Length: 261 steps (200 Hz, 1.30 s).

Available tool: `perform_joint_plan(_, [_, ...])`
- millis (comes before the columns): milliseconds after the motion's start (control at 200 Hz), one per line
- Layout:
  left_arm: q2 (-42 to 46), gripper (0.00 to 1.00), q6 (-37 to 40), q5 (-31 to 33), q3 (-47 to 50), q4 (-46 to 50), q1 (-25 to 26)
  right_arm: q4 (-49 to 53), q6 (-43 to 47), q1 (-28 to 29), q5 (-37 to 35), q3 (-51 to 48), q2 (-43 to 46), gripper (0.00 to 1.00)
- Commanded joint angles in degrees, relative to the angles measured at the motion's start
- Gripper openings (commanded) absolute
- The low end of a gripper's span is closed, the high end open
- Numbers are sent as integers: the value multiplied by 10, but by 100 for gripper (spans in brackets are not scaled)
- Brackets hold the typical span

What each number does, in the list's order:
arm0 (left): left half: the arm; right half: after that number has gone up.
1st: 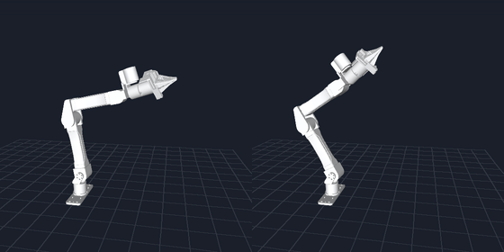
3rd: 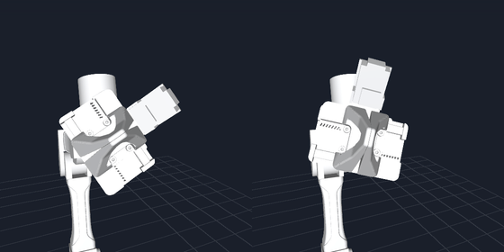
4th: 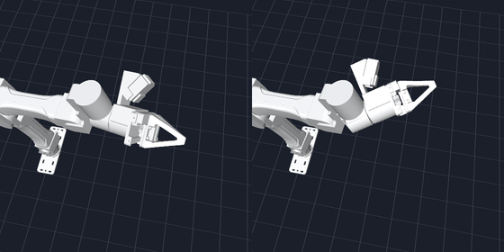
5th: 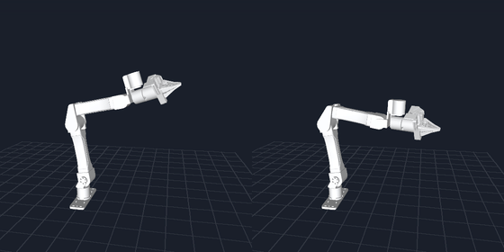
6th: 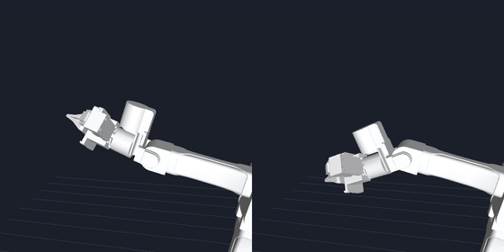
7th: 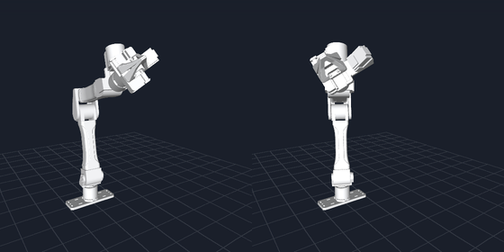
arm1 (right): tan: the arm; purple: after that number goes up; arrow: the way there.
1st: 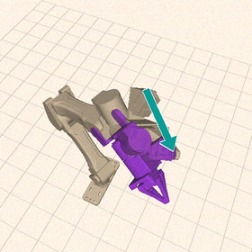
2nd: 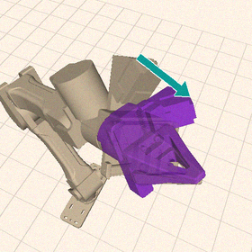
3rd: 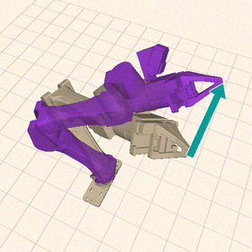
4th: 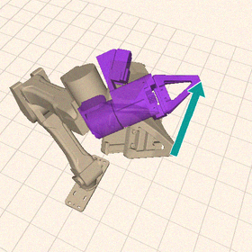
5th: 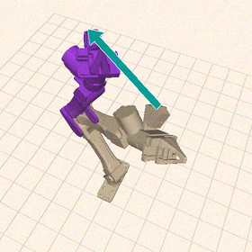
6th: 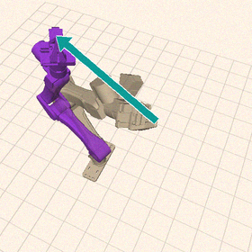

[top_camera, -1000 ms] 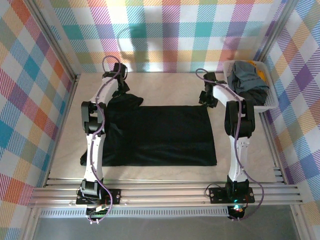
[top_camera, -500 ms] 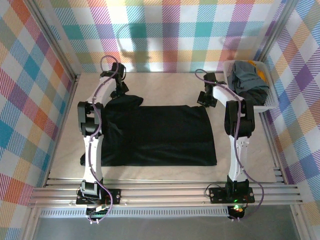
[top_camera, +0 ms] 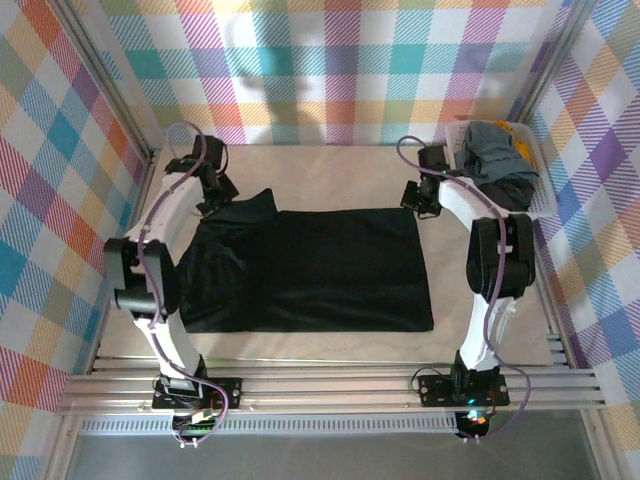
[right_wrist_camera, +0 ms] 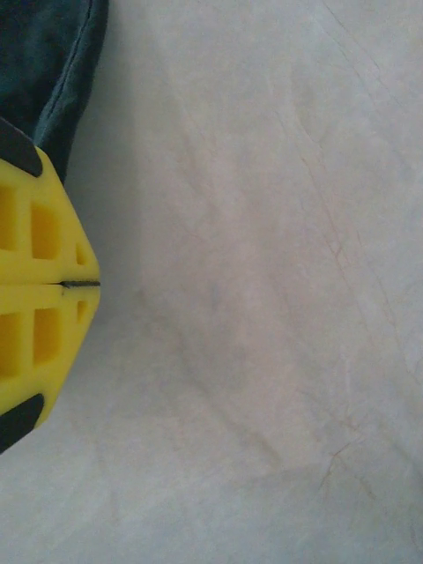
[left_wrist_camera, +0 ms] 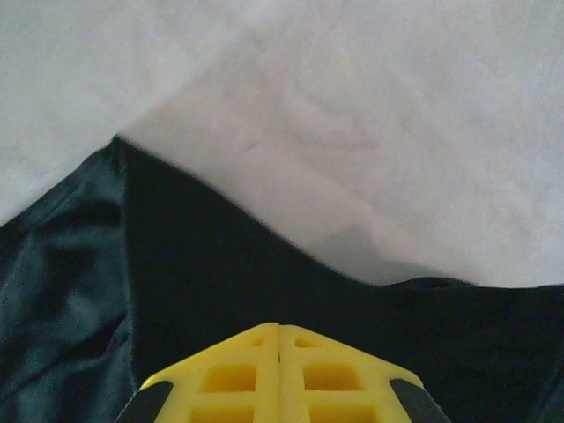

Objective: Fold and stack the t-shirts

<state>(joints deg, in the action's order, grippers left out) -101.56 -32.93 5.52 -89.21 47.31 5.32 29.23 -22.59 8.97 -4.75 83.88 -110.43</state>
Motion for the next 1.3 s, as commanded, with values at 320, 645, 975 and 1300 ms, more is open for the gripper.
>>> perform_joint_plan(320, [315,0,-55,21,252,61,-13,-40,-27,1,7,-244,202,0])
perform_joint_plan(645, [458,0,-87,17,408,90,-13,-23,-29,1,4,-343,252,0])
perform_joint_plan(975, [479,0,-98,43,455,93,-12,4,-36,1,-8,-352,261,0])
perform_joint_plan(1300, [448,0,-79,90,410,89,-13,37,-40,4,-17,-361,313,0])
